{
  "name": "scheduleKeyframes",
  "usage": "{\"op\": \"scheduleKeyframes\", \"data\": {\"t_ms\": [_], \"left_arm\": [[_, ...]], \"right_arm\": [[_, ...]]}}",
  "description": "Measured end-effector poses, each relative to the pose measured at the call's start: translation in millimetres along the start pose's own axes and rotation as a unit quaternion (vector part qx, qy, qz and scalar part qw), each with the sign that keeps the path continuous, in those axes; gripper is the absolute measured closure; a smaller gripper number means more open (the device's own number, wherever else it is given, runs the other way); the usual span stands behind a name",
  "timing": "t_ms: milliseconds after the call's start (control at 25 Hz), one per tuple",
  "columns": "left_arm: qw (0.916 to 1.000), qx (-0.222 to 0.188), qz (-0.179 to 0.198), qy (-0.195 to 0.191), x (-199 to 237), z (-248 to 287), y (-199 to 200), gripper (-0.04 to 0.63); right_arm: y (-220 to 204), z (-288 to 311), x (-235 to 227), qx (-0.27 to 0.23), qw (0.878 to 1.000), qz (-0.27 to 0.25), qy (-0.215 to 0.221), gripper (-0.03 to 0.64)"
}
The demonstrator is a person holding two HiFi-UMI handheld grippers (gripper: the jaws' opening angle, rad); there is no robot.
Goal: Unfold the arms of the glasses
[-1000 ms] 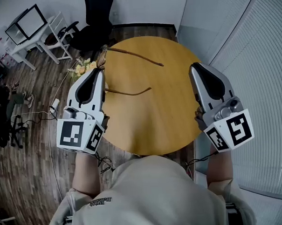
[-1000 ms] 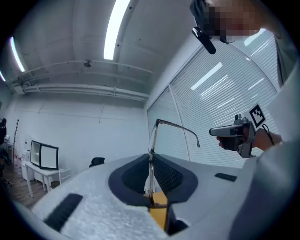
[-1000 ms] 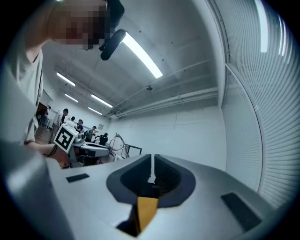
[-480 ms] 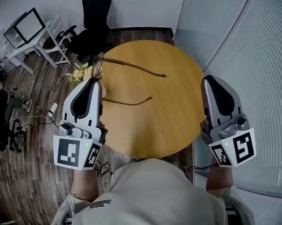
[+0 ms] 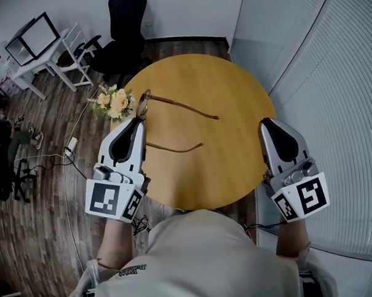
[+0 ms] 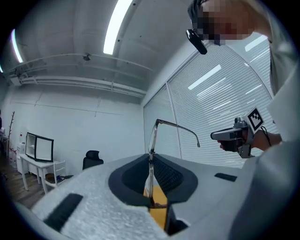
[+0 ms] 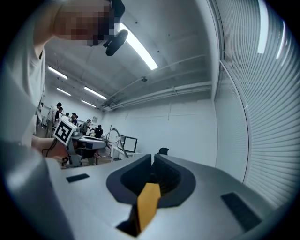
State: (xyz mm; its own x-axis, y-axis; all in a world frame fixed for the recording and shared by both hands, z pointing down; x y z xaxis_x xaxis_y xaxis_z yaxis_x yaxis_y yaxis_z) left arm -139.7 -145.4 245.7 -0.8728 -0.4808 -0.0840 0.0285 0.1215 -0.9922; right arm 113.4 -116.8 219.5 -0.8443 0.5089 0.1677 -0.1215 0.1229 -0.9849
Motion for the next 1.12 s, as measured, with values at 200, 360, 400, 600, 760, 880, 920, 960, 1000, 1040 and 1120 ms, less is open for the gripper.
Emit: {"op": "scheduleKeyframes", "data": {"t_ms": [200, 360, 400, 600, 760, 880, 920, 960, 1000, 1040, 1120], "left_arm": [[0.9998, 0.018, -0.008, -0.010, -7.4, -0.5, -12.6, 0.552], [0.9994, 0.026, -0.007, -0.021, -11.7, 0.9, -17.1, 0.552], [0.9993, 0.028, -0.007, -0.023, -12.9, 1.1, -18.2, 0.552], [0.9990, 0.033, -0.003, -0.029, -17.5, 1.9, -23.3, 0.552], [0.9989, 0.034, -0.005, -0.032, -19.7, 1.7, -26.1, 0.552], [0.9987, 0.035, -0.007, -0.035, -20.6, 1.5, -25.2, 0.552], [0.9987, 0.036, -0.007, -0.036, -21.0, 1.7, -25.0, 0.552], [0.9986, 0.037, -0.007, -0.037, -21.3, 2.1, -25.3, 0.552], [0.9985, 0.038, -0.007, -0.038, -21.5, 2.9, -25.9, 0.552], [0.9984, 0.040, -0.007, -0.040, -21.5, 3.8, -26.7, 0.552], [0.9982, 0.042, -0.008, -0.043, -21.3, 5.6, -28.4, 0.552]], "right_arm": [[-18.3, -1.2, 6.4, 0.024, 1.000, 0.018, 0.009, 0.577], [-28.0, -2.1, 6.7, 0.039, 0.999, -0.002, 0.000, 0.577], [-31.2, -2.8, 6.1, 0.043, 0.999, -0.004, -0.003, 0.577], [-37.8, -5.1, 5.6, 0.048, 0.999, 0.000, -0.007, 0.577], [-36.8, -6.7, 6.3, 0.046, 0.999, -0.003, -0.008, 0.577], [-35.9, -8.0, 5.1, 0.047, 0.999, -0.004, -0.013, 0.577], [-37.1, -8.0, 4.2, 0.049, 0.999, -0.003, -0.014, 0.577], [-39.0, -7.8, 3.2, 0.052, 0.999, -0.002, -0.016, 0.577], [-41.0, -7.5, 2.3, 0.054, 0.998, 0.000, -0.017, 0.577], [-42.8, -7.0, 1.6, 0.056, 0.998, 0.002, -0.018, 0.577], [-46.0, -6.0, 0.7, 0.060, 0.998, 0.004, -0.020, 0.577]]}}
Point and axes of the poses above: the fingertips, and each gripper's own axes: z forward along the fingers, x to its left, y out of its top, the point moved 1 cm from there along -z, backward along the fingers
